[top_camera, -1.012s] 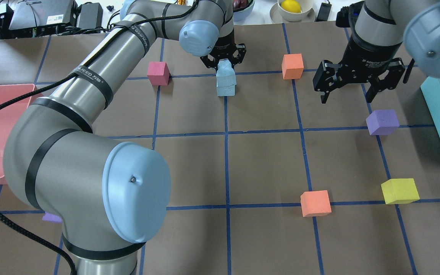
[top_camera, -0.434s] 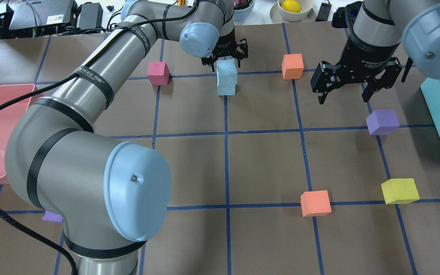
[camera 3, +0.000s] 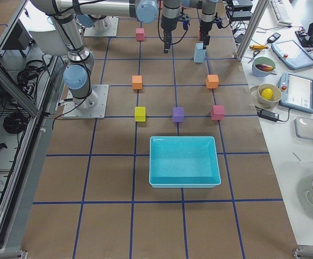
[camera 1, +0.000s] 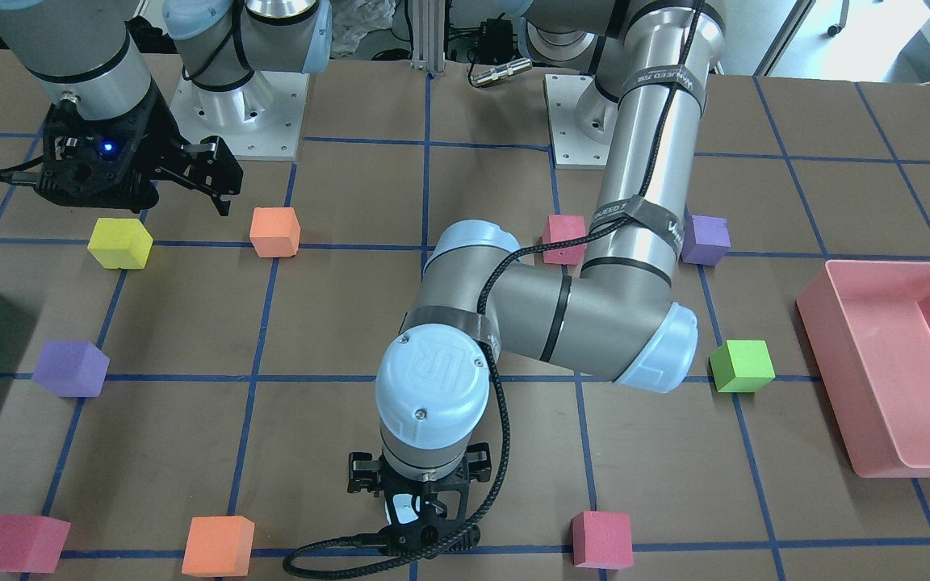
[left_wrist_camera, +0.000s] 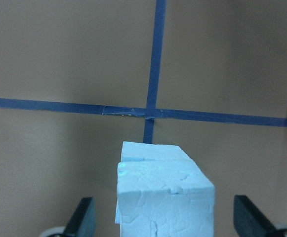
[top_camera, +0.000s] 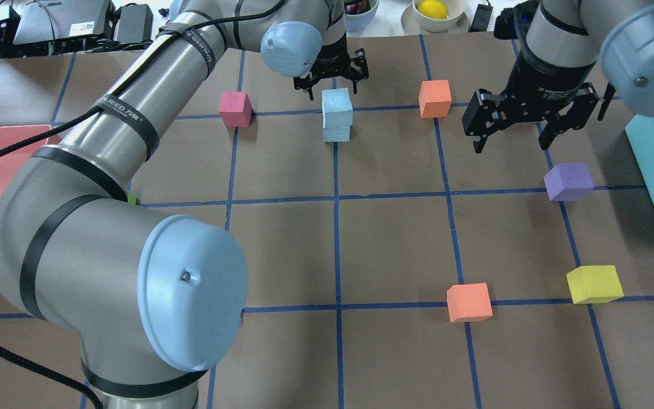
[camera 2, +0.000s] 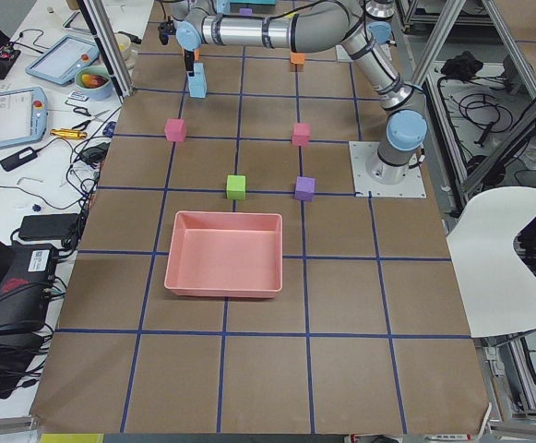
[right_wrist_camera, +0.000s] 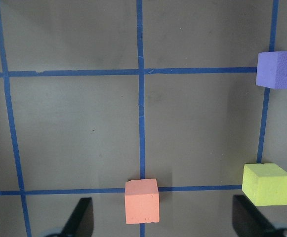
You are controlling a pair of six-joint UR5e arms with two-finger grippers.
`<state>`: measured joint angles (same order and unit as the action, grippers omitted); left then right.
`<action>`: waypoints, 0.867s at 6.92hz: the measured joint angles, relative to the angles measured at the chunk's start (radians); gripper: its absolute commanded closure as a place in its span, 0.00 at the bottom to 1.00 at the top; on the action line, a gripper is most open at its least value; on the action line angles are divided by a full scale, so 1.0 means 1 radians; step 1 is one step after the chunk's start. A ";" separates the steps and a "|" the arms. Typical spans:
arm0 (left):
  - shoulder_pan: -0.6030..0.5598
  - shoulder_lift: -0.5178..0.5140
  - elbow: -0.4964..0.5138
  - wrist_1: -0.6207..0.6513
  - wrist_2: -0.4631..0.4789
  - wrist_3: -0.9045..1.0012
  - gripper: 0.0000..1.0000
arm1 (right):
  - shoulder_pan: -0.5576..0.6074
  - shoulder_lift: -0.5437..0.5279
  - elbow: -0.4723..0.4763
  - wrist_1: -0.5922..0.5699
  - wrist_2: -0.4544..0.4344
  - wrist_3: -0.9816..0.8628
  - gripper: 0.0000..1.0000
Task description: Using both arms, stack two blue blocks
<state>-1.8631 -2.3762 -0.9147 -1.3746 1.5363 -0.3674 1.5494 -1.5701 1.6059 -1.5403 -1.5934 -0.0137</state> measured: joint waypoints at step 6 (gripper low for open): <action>0.214 0.463 -0.167 -0.488 0.018 0.370 0.02 | 0.000 -0.002 -0.002 -0.001 0.001 0.001 0.00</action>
<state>-1.6487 -1.9136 -1.0822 -1.8623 1.5541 0.0029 1.5493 -1.5723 1.6044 -1.5416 -1.5923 -0.0123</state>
